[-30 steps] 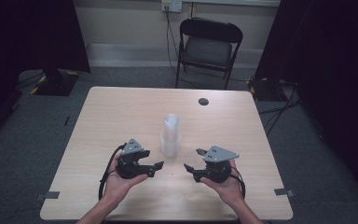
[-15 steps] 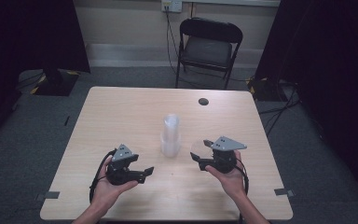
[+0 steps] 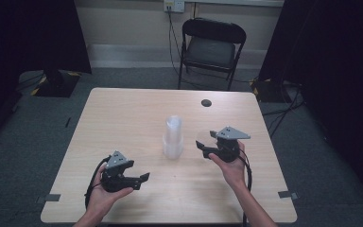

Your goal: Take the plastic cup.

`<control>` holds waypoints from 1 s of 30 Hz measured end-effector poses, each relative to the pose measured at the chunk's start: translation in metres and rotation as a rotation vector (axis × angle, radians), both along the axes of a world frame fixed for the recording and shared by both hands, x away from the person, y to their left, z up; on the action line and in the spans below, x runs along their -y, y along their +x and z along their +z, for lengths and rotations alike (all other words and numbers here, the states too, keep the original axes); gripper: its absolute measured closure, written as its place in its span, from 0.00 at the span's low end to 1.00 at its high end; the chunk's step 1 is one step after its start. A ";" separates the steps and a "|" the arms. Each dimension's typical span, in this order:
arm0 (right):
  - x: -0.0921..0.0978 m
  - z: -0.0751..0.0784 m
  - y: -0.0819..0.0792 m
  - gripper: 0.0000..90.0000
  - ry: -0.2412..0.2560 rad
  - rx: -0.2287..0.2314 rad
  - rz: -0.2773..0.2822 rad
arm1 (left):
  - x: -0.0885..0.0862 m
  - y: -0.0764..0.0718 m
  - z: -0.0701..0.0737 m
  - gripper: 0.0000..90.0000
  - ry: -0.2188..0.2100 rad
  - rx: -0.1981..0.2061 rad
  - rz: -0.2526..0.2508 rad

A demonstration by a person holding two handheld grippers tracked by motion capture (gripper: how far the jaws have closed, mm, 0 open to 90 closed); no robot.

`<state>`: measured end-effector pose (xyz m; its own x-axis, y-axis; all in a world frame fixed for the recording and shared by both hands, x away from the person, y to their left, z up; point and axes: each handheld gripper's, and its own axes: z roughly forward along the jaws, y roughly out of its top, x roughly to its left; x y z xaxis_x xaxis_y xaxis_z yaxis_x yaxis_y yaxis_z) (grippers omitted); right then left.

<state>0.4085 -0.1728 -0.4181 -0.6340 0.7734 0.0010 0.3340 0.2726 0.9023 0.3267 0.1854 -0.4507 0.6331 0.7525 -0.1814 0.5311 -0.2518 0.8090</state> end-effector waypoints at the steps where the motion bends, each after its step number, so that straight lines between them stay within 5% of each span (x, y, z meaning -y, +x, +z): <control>1: 0.000 0.000 0.000 0.33 0.000 0.000 0.000 | 0.000 0.000 0.000 0.21 0.000 0.000 0.000; 13: 0.001 -0.006 0.028 0.32 0.037 -0.016 -0.055 | -0.006 0.005 -0.006 0.21 -0.033 -0.024 -0.049; 18: 0.000 -0.011 0.040 0.32 0.044 -0.020 -0.070 | -0.005 0.005 -0.010 0.21 0.007 -0.026 -0.061; 30: -0.011 -0.015 0.058 0.32 0.057 -0.018 -0.101 | -0.004 0.004 -0.009 0.22 0.006 -0.017 -0.075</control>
<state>0.4665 -0.1620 -0.4335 -0.5522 0.8318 0.0574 0.3738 0.1854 0.9088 0.3310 0.1895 -0.4597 0.6846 0.7041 -0.1887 0.5245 -0.2959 0.7983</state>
